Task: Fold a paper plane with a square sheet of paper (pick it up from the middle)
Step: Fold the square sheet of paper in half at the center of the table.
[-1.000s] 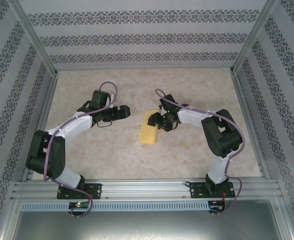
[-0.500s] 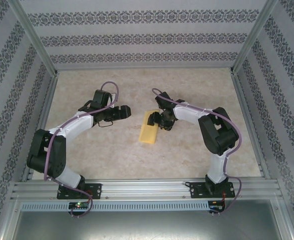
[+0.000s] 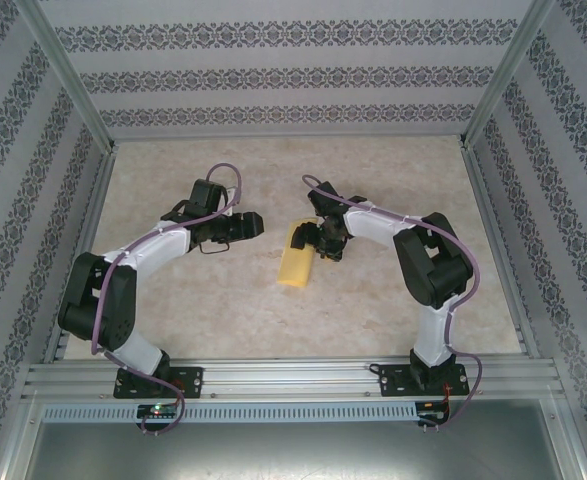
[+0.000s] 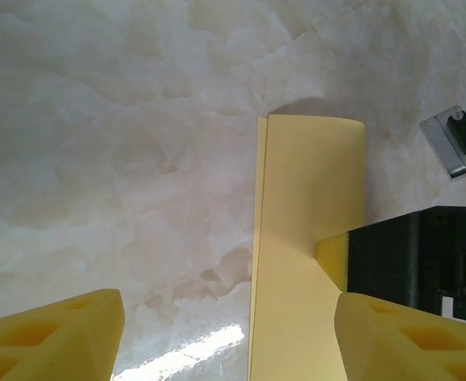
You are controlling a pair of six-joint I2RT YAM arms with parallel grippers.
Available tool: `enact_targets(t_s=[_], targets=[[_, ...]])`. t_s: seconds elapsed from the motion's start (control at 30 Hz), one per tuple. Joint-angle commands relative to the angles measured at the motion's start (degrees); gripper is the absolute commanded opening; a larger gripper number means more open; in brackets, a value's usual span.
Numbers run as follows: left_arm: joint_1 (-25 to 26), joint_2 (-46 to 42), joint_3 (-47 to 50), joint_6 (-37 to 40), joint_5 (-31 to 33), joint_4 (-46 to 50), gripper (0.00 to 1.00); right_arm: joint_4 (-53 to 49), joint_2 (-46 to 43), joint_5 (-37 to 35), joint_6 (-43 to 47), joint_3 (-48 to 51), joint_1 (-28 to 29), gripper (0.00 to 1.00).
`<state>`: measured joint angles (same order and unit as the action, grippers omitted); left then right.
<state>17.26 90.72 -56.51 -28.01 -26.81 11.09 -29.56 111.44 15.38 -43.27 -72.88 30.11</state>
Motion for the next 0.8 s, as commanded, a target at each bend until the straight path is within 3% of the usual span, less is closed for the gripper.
enact_targets(t_s=[0.0, 0.4, 0.5, 0.63, 0.7, 0.73, 0.77], targets=[[0.6, 1.1, -1.6, -0.5, -1.0, -1.4, 0.68, -0.1, 4.4, -1.0, 0.6, 0.7, 0.7, 0.8], [0.7, 1.2, -1.5, -0.9, -1.0, -1.6, 0.67, -2.6, 6.5, -2.5, 1.2, 0.1, 0.3, 0.85], [0.7, 1.5, -1.6, -0.8, -1.5, -1.8, 0.62, -3.9, 7.3, -3.8, 1.2, -0.2, 0.4, 0.84], [0.8, 2.6, -1.7, -1.3, -3.6, -3.0, 0.39, -3.9, 7.8, -3.9, 1.0, 0.0, 0.5, 0.82], [0.8, 3.8, -1.7, -2.6, -5.6, -4.5, 0.08, -3.9, 7.8, -3.8, 1.1, 0.0, 0.5, 0.82], [0.8, 4.7, -1.9, -3.4, -6.4, -5.1, 0.0, -3.9, 7.9, -3.8, 1.1, 0.0, 0.5, 0.81], [1.0, 5.7, -2.2, -4.3, -7.6, -5.8, 0.0, -3.9, 7.8, -3.7, 1.2, -0.1, 0.5, 0.81]])
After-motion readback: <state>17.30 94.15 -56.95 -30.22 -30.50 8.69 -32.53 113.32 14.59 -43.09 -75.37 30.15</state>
